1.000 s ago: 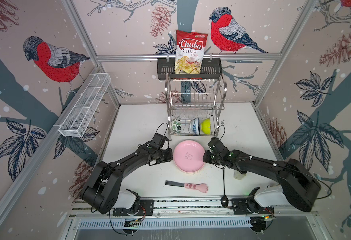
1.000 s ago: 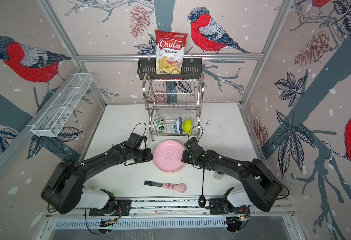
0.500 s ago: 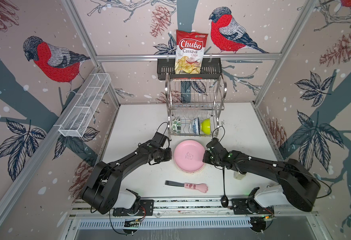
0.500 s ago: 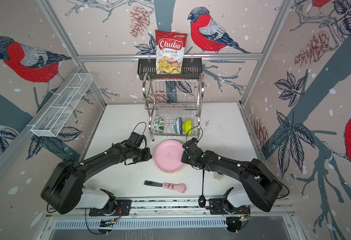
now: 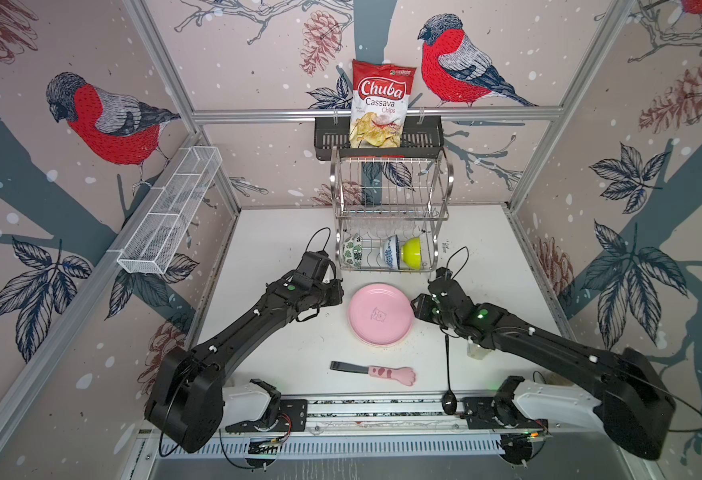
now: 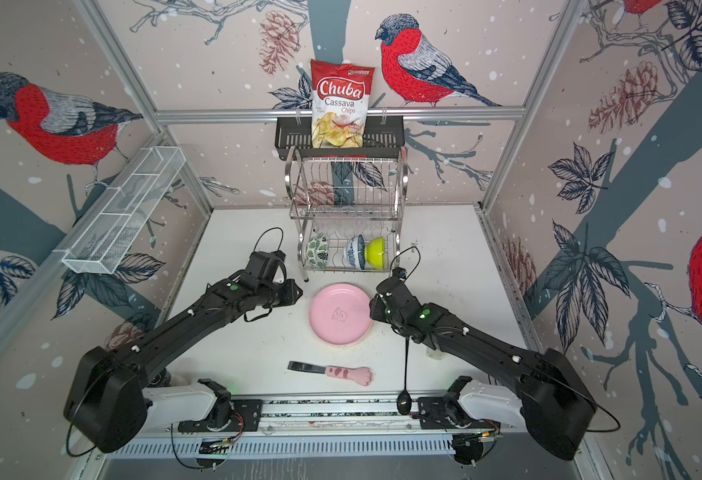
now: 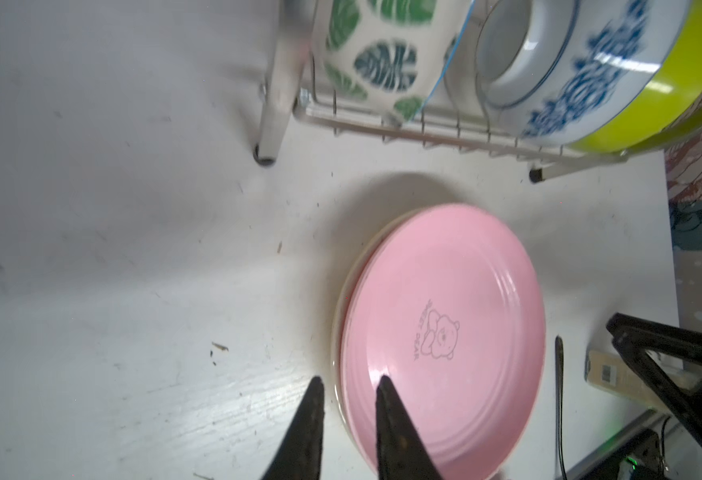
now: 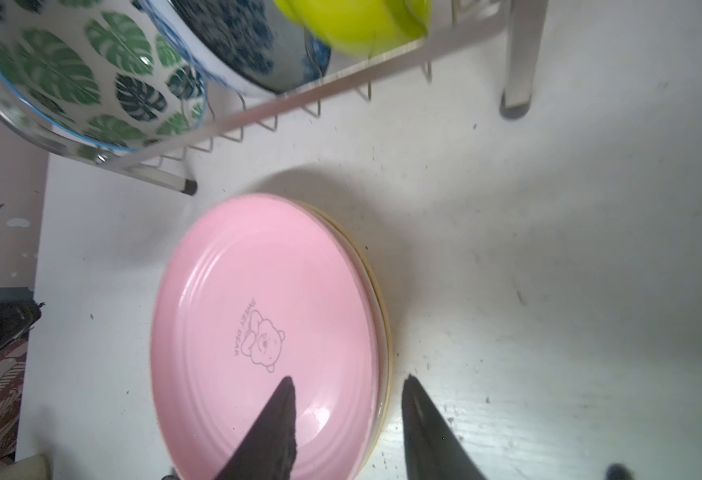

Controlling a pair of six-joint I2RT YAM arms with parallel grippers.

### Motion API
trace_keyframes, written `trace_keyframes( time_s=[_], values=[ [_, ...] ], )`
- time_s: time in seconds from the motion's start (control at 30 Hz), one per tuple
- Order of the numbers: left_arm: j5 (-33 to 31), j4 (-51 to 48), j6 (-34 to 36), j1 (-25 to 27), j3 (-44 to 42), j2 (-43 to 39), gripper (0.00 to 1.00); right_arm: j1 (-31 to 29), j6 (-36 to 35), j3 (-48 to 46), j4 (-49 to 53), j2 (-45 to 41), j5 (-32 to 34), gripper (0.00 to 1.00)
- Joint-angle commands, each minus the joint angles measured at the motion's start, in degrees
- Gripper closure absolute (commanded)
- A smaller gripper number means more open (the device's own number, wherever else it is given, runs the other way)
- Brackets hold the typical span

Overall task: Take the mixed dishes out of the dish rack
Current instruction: 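Lower the pink plate onto the white plate with both grippers and release, then raise both grippers to the rack, right gripper toward the lime-green bowl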

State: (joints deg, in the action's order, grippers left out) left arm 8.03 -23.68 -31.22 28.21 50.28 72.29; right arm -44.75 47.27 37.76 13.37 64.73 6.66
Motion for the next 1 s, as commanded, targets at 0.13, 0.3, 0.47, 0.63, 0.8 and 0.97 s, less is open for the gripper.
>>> trace_keyframes(
  time_s=[0.13, 0.3, 0.47, 0.63, 0.8, 0.97],
  values=[
    [-8.81, 7.56, 1.91, -1.76, 1.61, -0.55, 0.59, 6.74, -13.63, -2.15, -10.9, -9.44, -7.67, 0.53],
    [-6.01, 17.59, 1.94, -4.65, 1.49, 1.7, 0.44, 14.54, -18.17, -2.18, -17.47, -9.57, -19.93, 0.6],
    [-2.97, 26.33, 2.61, -5.88, 2.53, 5.65, 0.5, 19.3, -20.7, 0.53, -19.62, -5.83, -27.35, 0.62],
    [-2.09, 25.67, 4.46, -6.4, 7.88, 12.21, 0.57, 22.59, -23.47, 4.04, -18.89, -0.63, -32.35, 0.63],
    [0.39, 23.76, 5.49, -6.76, 12.09, 17.47, 0.61, 24.57, -23.73, 4.96, -20.36, 2.08, -34.28, 0.63],
    [-1.09, 23.23, 6.15, -6.85, 13.56, 19.8, 0.63, 25.06, -23.88, 6.07, -21.19, 4.36, -35.2, 0.62]
  ],
)
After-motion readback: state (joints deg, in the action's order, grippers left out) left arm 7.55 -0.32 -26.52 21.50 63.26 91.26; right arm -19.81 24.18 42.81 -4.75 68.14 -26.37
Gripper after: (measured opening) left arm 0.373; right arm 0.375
